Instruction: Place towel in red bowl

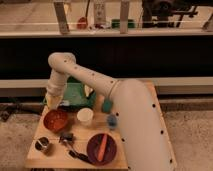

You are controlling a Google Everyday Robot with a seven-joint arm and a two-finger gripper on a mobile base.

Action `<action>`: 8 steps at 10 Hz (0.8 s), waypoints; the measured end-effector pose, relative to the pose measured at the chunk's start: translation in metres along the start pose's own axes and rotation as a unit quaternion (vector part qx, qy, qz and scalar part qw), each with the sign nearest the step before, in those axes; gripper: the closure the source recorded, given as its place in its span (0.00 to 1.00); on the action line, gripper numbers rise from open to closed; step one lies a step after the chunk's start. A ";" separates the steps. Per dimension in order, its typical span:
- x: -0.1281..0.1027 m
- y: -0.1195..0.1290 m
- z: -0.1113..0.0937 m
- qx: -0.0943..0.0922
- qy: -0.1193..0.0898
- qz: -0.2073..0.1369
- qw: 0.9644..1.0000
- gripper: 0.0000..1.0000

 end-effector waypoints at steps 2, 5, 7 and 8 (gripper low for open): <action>0.000 0.000 0.000 0.000 -0.001 0.001 1.000 0.99; 0.000 0.000 0.000 -0.001 -0.001 0.002 1.000 0.99; 0.000 0.000 0.000 -0.001 -0.002 0.002 1.000 0.99; 0.000 0.001 0.000 -0.001 -0.002 0.003 1.000 0.99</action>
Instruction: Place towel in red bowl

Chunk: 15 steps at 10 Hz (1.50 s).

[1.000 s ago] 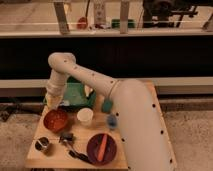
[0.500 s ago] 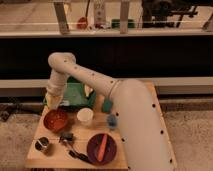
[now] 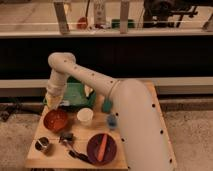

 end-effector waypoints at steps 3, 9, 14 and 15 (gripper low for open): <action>-0.001 0.000 0.001 -0.001 -0.001 0.000 1.000 0.99; -0.018 -0.015 0.015 0.029 0.000 -0.015 0.999 0.99; -0.033 -0.027 0.026 0.036 -0.004 -0.015 0.999 0.99; -0.038 -0.028 0.027 0.036 -0.004 -0.012 0.999 0.99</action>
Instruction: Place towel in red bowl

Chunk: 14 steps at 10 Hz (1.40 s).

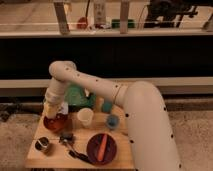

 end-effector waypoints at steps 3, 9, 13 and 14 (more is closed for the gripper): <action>-0.019 -0.003 0.002 0.000 -0.005 0.015 1.000 0.99; -0.030 -0.013 -0.004 -0.034 -0.043 0.045 0.997 0.99; -0.026 -0.019 -0.009 -0.040 -0.071 0.044 0.996 0.99; -0.023 -0.025 -0.011 -0.029 -0.069 0.037 0.997 0.99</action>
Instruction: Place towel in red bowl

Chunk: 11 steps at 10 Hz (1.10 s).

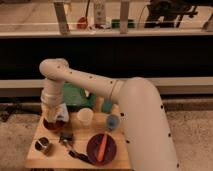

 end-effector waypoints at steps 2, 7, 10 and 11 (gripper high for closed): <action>0.001 -0.006 -0.004 0.013 0.007 -0.016 1.000 0.99; 0.010 0.006 0.003 0.029 0.027 -0.031 0.999 0.99; 0.018 0.013 0.004 0.031 0.028 -0.032 0.999 0.99; 0.019 0.014 0.004 0.031 0.028 -0.033 0.999 0.99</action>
